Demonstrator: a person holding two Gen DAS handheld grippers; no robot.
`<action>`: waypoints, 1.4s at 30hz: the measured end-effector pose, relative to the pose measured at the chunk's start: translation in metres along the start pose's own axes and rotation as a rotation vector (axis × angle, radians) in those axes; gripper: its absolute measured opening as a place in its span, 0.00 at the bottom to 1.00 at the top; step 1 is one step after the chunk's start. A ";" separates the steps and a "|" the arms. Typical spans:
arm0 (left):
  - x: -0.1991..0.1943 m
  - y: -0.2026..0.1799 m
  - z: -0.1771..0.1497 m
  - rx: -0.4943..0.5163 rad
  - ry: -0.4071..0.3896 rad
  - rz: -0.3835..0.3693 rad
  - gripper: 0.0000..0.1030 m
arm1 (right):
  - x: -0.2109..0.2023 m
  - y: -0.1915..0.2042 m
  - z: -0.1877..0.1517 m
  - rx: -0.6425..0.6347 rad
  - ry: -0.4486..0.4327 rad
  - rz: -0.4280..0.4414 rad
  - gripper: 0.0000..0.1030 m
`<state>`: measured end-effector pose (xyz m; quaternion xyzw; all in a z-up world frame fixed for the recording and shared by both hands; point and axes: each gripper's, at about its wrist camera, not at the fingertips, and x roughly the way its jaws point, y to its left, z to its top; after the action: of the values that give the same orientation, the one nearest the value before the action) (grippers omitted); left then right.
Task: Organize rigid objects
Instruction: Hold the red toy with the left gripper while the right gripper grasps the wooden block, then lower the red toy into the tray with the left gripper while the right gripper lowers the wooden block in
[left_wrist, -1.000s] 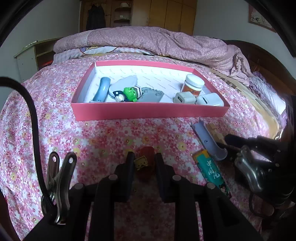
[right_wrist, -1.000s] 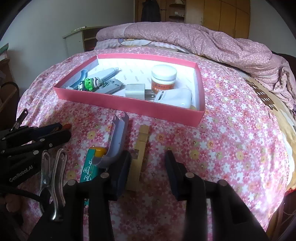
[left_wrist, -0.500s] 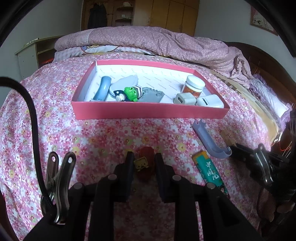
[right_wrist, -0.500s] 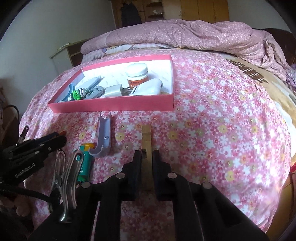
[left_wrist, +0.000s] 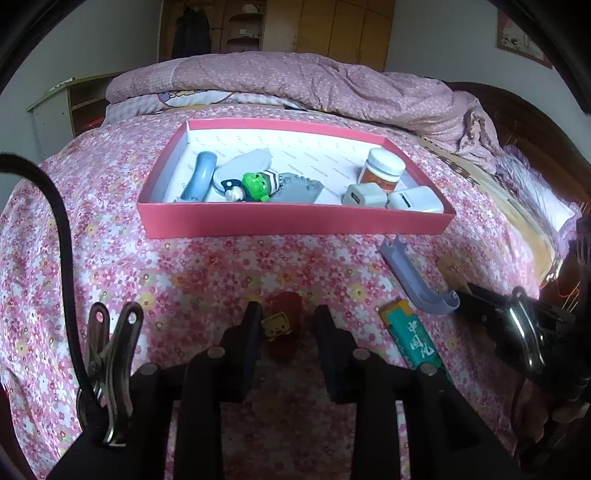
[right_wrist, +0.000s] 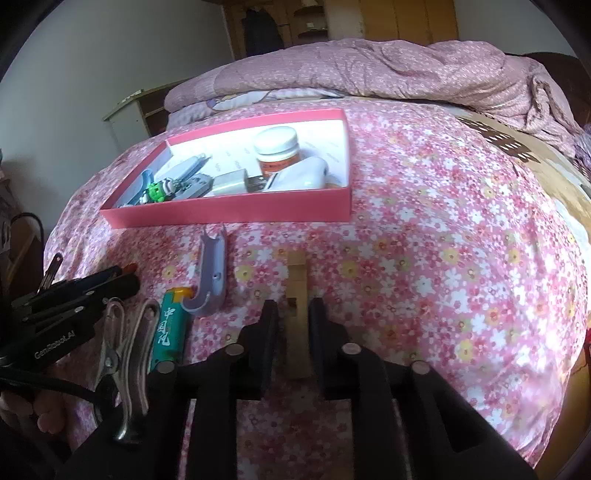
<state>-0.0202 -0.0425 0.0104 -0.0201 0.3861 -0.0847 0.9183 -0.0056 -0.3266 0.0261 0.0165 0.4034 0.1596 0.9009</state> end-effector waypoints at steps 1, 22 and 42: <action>0.000 -0.001 0.000 0.002 0.000 0.001 0.31 | 0.000 0.001 0.000 -0.003 0.000 -0.002 0.21; -0.002 0.003 0.000 -0.020 -0.006 -0.006 0.26 | -0.002 -0.008 -0.002 0.054 -0.013 0.025 0.12; -0.020 -0.001 0.011 -0.001 -0.039 -0.044 0.22 | -0.014 -0.007 0.008 0.032 -0.049 0.040 0.12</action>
<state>-0.0267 -0.0404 0.0323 -0.0306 0.3674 -0.1044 0.9237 -0.0068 -0.3370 0.0405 0.0428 0.3833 0.1705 0.9068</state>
